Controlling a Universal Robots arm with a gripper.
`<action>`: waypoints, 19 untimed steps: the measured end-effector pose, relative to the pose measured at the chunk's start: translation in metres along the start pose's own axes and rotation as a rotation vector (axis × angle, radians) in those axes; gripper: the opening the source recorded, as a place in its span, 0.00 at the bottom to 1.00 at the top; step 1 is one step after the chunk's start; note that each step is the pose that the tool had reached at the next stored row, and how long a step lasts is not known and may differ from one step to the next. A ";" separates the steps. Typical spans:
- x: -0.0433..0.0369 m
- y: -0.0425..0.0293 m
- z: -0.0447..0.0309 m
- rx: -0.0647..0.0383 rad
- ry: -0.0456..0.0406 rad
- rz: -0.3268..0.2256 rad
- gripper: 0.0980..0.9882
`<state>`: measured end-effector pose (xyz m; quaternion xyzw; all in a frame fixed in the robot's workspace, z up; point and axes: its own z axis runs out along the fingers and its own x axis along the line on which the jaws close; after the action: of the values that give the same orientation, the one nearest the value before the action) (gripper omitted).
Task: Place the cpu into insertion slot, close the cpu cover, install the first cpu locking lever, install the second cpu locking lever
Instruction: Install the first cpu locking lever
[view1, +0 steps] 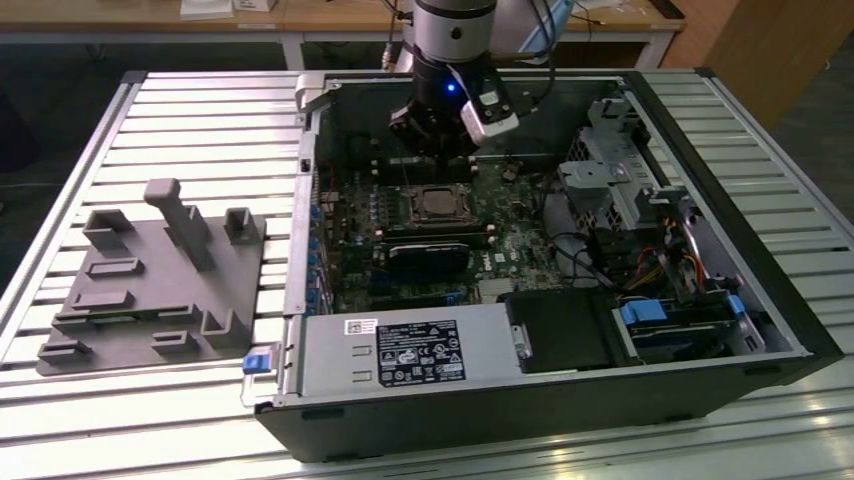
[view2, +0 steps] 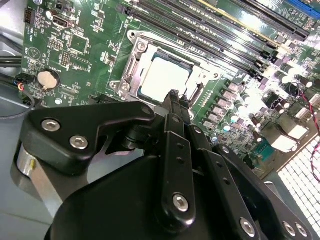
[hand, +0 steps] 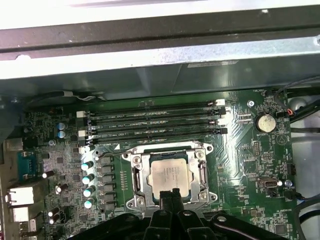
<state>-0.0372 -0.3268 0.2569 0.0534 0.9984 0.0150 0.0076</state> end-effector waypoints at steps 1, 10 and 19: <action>0.0005 -0.0001 -0.0001 0.000 -0.0001 0.000 0.01; 0.0149 -0.0016 0.0000 -0.001 -0.0076 0.000 0.01; 0.0357 -0.0039 0.0003 -0.002 -0.0181 -0.001 0.01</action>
<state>-0.0731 -0.3268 0.2560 0.0532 0.9983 0.0155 0.0167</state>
